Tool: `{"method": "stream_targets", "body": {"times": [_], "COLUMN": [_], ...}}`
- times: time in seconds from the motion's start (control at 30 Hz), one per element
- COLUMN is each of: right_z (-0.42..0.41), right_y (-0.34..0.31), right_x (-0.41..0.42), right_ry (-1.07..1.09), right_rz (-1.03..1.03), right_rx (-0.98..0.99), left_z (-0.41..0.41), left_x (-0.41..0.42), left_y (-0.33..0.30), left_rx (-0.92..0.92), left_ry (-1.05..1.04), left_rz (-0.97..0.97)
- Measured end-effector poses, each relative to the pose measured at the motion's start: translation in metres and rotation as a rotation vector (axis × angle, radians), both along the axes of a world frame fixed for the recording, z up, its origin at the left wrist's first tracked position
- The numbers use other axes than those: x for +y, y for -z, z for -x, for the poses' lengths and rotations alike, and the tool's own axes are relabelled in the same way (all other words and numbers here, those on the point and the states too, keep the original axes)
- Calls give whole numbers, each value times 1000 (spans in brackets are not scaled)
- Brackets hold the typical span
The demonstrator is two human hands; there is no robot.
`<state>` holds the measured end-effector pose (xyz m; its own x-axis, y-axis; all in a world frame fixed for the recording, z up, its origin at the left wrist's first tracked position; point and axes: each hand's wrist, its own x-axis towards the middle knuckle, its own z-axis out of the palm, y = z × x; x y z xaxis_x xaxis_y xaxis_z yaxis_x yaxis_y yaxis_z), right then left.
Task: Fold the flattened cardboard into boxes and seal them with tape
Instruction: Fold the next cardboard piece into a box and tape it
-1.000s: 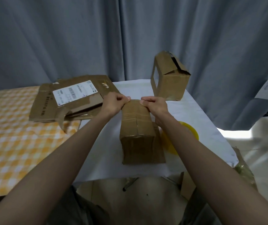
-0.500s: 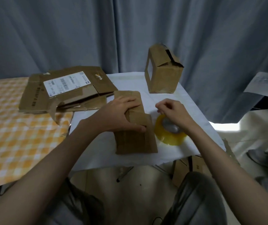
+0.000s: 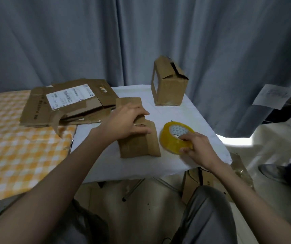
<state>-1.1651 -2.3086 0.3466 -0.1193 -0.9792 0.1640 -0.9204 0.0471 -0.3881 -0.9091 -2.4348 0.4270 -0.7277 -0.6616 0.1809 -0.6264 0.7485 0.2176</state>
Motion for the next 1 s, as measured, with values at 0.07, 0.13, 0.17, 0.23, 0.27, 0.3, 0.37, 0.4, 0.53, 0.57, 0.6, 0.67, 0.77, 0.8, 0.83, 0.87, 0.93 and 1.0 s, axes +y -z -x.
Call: {"method": "stream_targets", "body": {"times": [0.07,0.13,0.17,0.23,0.27,0.3,0.37,0.4,0.53,0.57,0.6,0.67,0.77,0.8,0.83,0.87,0.93,1.0], "right_z": [-1,-3,-5,-10,-14,-17,-23,-25,-31,-32,-33,-35,-37,-37,-37,-37,-37,-37], "right_y": [-5,-13,-17,-27,-31,-36,-43,-46,-52,-53,-54,-54,-54,-55,-57,-58,-64,-74], "right_x": [6,12,15,20,22,24,26,27,29,30,31,31,31,31,32,32,34,36], "right_ry": [20,38,38,16,3,-6,-15,-20,-45,-51,-58,-67,-67,-70,-73,-75,-68,-65], "right_rz": [78,141,177,236,251,261,276,284,316,319,316,300,280,271,260,246,212,171], "right_rx": [-83,-172,-208,-246,-256,-264,-282,-294,-346,-364,-380,-401,-401,-390,-373,-359,-357,-362], "left_z": [1,6,10,20,25,31,40,43,45,44,43,41,40,40,40,40,42,45], "left_x": [5,10,15,22,26,30,37,39,48,50,52,55,59,60,61,60,60,61], "left_y": [0,0,0,2,3,4,6,6,5,4,3,2,-4,-6,-9,-12,-18,-22], "left_rx": [0,21,46,121,167,214,320,382,554,563,567,577,634,679,731,772,787,698], "left_ry": [16,43,50,50,51,56,81,93,95,94,93,88,56,27,-11,-54,-122,-158], "left_rz": [46,99,115,132,137,130,82,63,69,81,90,94,45,-11,-86,-155,-247,-295]}}
